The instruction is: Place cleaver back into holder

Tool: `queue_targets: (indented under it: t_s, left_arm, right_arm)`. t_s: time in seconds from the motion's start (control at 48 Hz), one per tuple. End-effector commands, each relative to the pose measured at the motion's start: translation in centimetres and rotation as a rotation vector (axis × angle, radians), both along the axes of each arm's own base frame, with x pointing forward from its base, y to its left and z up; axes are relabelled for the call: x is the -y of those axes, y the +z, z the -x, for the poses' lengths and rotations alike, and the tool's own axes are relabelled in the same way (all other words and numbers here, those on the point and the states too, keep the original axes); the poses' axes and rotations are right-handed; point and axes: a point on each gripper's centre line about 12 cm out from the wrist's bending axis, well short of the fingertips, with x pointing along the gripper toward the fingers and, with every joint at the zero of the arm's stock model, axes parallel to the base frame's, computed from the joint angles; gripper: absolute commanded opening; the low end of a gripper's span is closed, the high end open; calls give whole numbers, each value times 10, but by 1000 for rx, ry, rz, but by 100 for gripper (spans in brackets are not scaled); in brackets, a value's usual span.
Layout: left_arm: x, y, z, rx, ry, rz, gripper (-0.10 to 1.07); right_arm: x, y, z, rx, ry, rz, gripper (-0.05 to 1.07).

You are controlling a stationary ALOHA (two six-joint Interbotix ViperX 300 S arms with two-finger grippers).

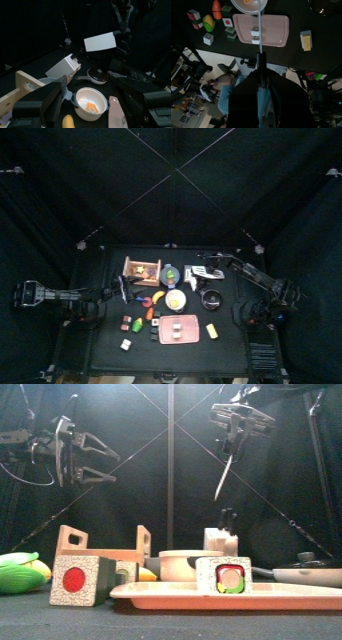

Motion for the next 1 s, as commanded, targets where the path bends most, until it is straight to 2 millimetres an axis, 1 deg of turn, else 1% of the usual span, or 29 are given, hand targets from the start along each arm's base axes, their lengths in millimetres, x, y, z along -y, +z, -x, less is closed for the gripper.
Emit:
queue_targets:
  t_s: [0.0, 0.083, 0.146, 0.25, 0.5, 0.75, 0.979]
  left_arm:
    - [0, 3, -1, 11, -2, -5, 98]
    - [0, 2, 0, 7, -2, -4, 98]
    - [0, 2, 0, 7, -2, -4, 98]
    - [0, 1, 0, 5, -2, -4, 98]
    - [1, 1, 0, 4, -2, -2, 98]
    - [1, 1, 0, 4, -2, -4, 98]
    - [1, -1, 1, 0, -2, -2, 98]
  right_arm:
    - [6, 13, -3, 37, 24, 5, 42]
    - [15, 8, 3, -17, 26, -10, 42]
    - [16, 2, 5, -49, 32, -31, 42]
    - [19, -10, 1, -78, 42, -55, 42]
    - [26, -27, -10, -125, 56, -100, 42]
    - [38, -27, -26, -107, 75, -84, 42]
    - [41, -30, -26, -144, 92, -95, 42]
